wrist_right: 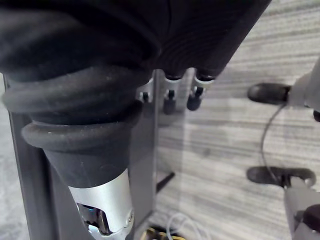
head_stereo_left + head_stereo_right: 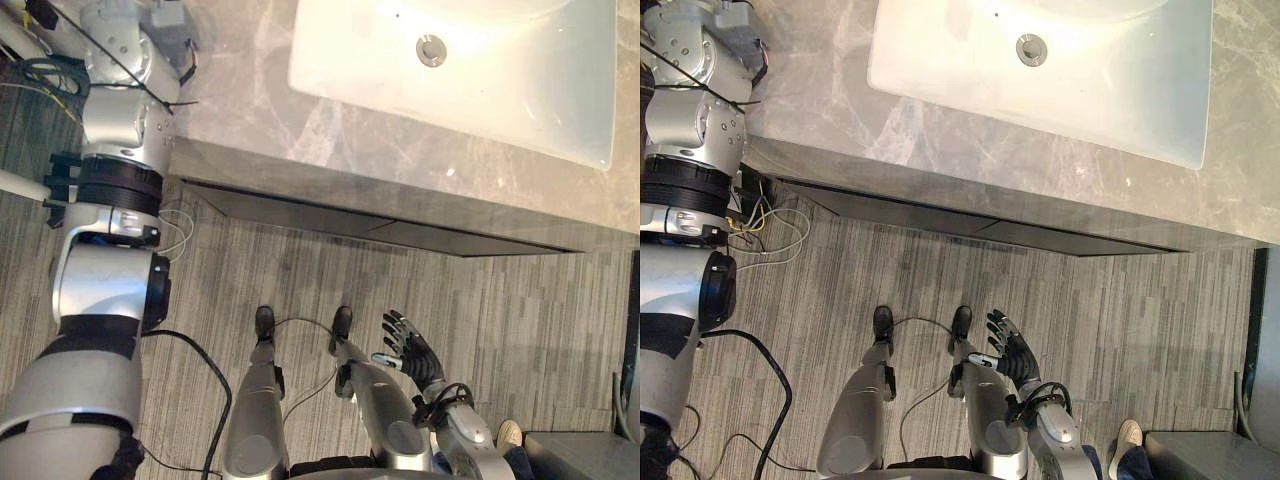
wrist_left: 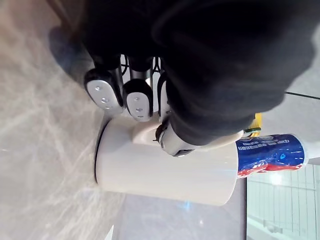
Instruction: Organize washtable
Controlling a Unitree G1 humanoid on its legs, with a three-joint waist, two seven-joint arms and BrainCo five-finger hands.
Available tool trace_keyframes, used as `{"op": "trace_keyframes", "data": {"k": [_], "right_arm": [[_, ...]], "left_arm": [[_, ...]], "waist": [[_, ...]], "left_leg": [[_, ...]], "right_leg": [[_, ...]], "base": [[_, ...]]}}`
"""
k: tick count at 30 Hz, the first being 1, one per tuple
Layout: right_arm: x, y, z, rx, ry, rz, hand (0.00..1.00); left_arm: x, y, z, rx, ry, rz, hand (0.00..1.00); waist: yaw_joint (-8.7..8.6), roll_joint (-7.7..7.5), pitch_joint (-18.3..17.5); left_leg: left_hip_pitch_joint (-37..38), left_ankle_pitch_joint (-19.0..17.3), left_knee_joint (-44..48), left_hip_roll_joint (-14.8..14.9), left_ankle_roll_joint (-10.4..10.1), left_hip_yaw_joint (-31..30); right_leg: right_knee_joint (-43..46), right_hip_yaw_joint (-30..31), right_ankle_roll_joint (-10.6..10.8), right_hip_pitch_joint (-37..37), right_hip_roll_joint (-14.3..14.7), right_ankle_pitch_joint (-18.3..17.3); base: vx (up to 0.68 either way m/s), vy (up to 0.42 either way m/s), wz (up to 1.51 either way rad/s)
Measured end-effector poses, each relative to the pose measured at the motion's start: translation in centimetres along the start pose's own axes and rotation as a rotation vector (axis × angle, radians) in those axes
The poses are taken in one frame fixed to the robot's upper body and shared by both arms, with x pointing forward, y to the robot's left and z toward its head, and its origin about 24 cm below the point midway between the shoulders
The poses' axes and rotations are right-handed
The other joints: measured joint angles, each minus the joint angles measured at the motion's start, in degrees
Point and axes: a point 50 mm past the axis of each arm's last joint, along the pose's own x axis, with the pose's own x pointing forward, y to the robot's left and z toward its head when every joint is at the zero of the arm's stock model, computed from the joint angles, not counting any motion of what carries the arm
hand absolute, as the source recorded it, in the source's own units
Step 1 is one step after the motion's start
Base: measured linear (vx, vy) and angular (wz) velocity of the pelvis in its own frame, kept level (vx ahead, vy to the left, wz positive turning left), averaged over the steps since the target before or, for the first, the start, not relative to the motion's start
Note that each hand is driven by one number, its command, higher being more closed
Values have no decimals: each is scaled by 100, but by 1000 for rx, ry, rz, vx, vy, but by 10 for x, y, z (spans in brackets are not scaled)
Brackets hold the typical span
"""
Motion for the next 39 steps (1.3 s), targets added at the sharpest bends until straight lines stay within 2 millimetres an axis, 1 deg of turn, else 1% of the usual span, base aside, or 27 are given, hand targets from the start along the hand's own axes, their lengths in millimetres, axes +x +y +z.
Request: {"op": "trace_keyframes", "data": {"k": [5,9,15,17,19,31,39], "right_arm": [[1,0,1,-2,-4,3,0],[3,0,4,-5,-14,8,0],[5,-1,6,-6,-20,12,0],[4,-3,6,-13,-18,11,0],[4,-5,6,-19,-16,11,0],[2,-11,8,-35,-12,6,0],[1,-19,10,-45,-19,-19,0]], "left_arm": [[6,-5,8,1,-14,-11,100],[10,-2,13,8,-18,2,100],[13,-5,12,32,-7,-9,100],[14,-6,15,32,-9,-7,100],[15,-6,16,31,-13,-6,100],[17,-8,20,28,-21,-24,100],[17,-3,13,37,11,-5,100]], "waist": [[-29,-19,23],[-117,-22,25],[-188,-25,26],[-252,-26,27],[-267,-26,27],[-276,-22,30],[-281,-12,36]], "left_leg": [[-93,-1,19,3,1,33],[-145,-1,39,6,2,73],[-163,-69,109,15,33,165],[-239,-141,242,25,34,171],[-257,-173,283,25,40,197],[-216,-176,303,23,41,238],[-216,-175,320,25,41,237]], "right_leg": [[7,35,-17,-101,1,19],[11,80,-21,-171,4,36],[5,180,-5,-205,4,60],[5,200,1,-227,7,64],[6,259,12,-250,5,74],[66,307,13,-252,-3,75],[77,305,12,-250,-4,76]], "base": [[2,5,-3],[7,3,-4],[3,10,-9],[6,12,-6],[19,11,-11],[-1,2,-1],[0,0,0]]}}
